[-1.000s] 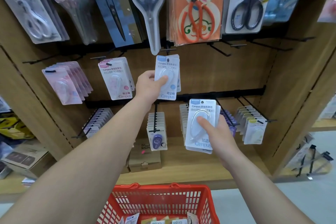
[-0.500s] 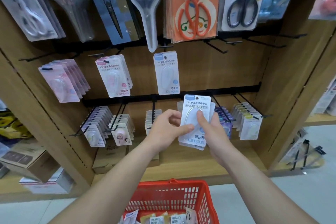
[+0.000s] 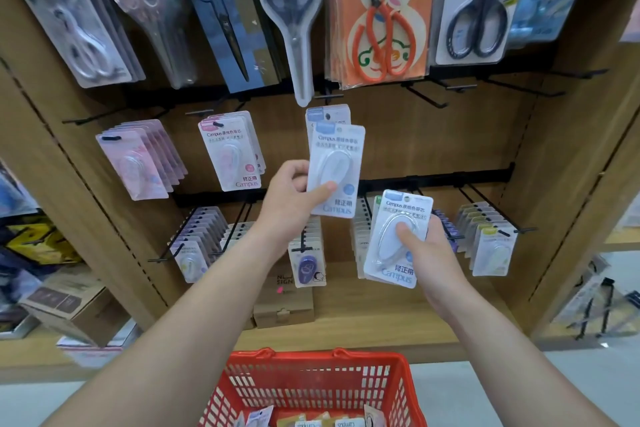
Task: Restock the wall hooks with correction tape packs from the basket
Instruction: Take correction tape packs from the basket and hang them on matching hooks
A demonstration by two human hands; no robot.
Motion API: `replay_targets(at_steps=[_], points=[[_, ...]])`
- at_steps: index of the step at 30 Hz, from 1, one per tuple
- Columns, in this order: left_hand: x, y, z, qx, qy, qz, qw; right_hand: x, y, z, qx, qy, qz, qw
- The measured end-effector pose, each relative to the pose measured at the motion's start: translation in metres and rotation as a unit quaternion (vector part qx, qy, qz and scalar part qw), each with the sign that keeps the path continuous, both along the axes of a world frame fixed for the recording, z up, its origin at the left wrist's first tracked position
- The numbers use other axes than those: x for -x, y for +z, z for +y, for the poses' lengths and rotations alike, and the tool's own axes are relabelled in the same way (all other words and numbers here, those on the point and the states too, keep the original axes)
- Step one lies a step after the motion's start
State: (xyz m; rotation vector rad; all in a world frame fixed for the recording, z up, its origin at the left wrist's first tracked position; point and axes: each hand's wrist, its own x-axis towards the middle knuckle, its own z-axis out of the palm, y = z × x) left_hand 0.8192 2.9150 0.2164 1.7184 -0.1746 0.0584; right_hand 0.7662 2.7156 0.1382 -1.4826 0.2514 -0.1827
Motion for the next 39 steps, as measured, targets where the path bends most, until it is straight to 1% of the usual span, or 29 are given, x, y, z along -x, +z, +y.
replay_targets(at_steps=[3,10,18,21,24,26,27,28,30,32,33,35,39], points=[[-0.008,0.010,-0.001,0.002,0.018,-0.026,1.000,0.001,-0.001,0.002,0.014,0.002,0.011,1.000],[-0.018,0.010,-0.004,0.008,0.073,-0.035,0.997,0.001,-0.001,0.003,0.019,-0.003,0.018,1.000],[-0.027,0.001,-0.008,0.014,0.091,-0.032,0.995,0.001,0.000,0.003,0.021,-0.001,0.014,1.000],[-0.040,0.009,-0.012,0.007,0.108,-0.013,0.994,0.001,-0.001,0.004,0.023,0.002,0.013,1.000],[-0.048,0.008,-0.012,-0.042,0.144,0.002,0.989,0.002,-0.001,0.003,0.027,0.006,0.006,1.000],[-0.037,-0.004,-0.010,-0.101,0.190,-0.031,0.976,0.003,-0.001,0.002,0.023,0.007,0.007,1.000],[-0.029,-0.013,-0.010,-0.114,0.191,-0.049,0.974,0.003,-0.001,0.001,0.019,0.005,0.008,1.000],[-0.020,-0.024,-0.010,-0.114,0.167,-0.051,0.978,0.003,-0.001,0.000,0.013,0.003,0.011,1.000],[-0.001,-0.043,-0.015,-0.100,0.065,-0.010,0.993,0.003,-0.002,0.000,-0.005,0.000,0.014,1.000],[0.015,-0.057,-0.023,-0.103,-0.042,0.046,0.993,0.003,-0.002,0.002,-0.020,-0.004,0.011,1.000],[0.020,-0.062,-0.027,-0.104,-0.075,0.061,0.990,0.004,-0.001,0.004,-0.024,-0.003,0.007,1.000],[0.024,-0.067,-0.032,-0.090,-0.089,0.074,0.989,0.007,0.001,0.006,-0.023,0.002,-0.001,1.000],[0.018,-0.066,-0.029,-0.032,-0.071,0.115,0.990,0.008,0.003,0.002,-0.021,0.023,-0.013,0.999]])
